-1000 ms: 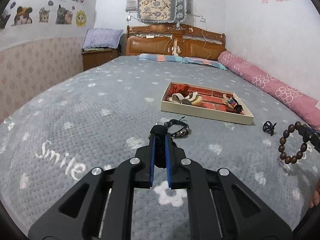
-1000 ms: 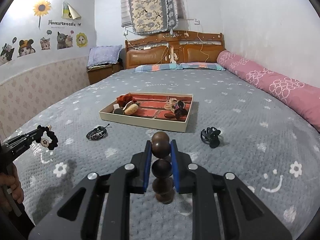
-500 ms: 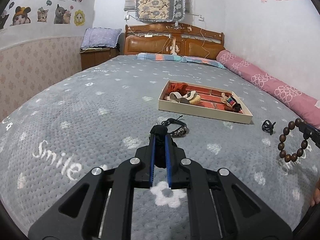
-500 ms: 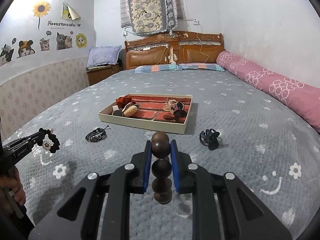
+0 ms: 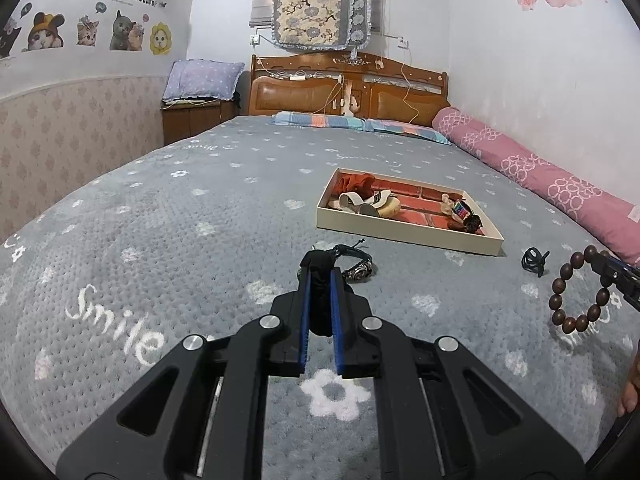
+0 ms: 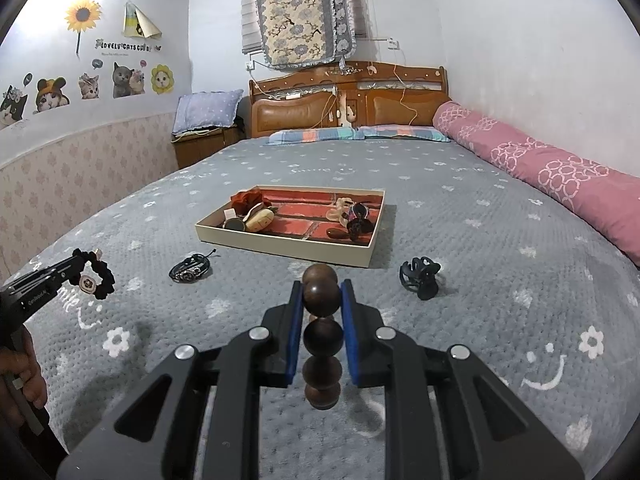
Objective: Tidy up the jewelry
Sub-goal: 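Lift the hair tie and bead bracelet above the bed with both tools, then lower both held items into the tray and open both tools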
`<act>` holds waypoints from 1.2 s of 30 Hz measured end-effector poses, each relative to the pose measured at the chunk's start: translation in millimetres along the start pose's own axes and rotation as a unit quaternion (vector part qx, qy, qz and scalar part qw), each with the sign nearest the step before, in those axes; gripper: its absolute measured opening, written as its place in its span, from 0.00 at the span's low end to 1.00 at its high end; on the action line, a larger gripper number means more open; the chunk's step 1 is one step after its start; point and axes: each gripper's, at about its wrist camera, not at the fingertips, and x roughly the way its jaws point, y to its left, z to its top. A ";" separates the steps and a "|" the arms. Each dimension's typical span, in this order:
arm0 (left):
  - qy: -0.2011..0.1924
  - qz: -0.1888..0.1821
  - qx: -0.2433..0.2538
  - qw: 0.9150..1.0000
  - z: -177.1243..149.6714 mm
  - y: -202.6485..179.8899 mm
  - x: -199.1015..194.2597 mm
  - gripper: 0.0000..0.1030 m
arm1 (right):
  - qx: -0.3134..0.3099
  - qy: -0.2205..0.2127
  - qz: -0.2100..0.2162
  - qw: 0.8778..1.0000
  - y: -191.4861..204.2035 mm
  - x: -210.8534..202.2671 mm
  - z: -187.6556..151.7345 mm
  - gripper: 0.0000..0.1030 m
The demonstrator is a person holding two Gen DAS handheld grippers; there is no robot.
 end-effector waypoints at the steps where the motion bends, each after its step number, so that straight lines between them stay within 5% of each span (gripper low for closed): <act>1: 0.000 0.000 0.000 1.000 -0.1 0.1 0.3 0.08 | 0.000 0.000 -0.002 1.000 0.0 0.3 0.1 0.18; 25: -0.006 -0.034 -0.005 0.999 10.0 -3.4 -0.6 0.08 | -0.015 -0.013 -0.012 1.000 1.5 -2.0 6.4 0.18; 36: 0.005 -0.079 0.025 0.997 84.9 -36.3 59.8 0.08 | -0.022 -0.023 0.001 0.999 18.0 42.6 73.4 0.18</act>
